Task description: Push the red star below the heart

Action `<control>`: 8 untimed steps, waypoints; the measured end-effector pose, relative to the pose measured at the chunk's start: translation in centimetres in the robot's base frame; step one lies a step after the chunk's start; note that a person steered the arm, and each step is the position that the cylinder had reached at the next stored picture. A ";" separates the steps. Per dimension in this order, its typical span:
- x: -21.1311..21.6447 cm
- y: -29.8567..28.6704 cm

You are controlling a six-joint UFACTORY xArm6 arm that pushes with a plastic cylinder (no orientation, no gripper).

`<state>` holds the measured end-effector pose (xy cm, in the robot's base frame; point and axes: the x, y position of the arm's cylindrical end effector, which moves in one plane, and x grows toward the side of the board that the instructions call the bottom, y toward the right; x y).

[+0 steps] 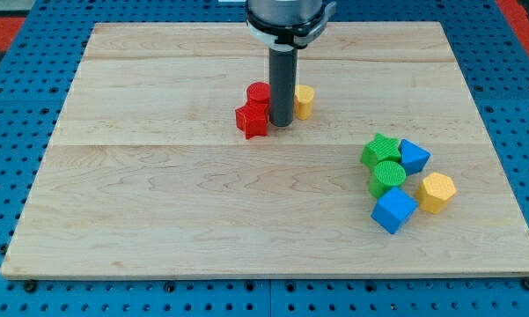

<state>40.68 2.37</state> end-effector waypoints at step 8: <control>-0.1 -5.3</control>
<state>40.59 -2.96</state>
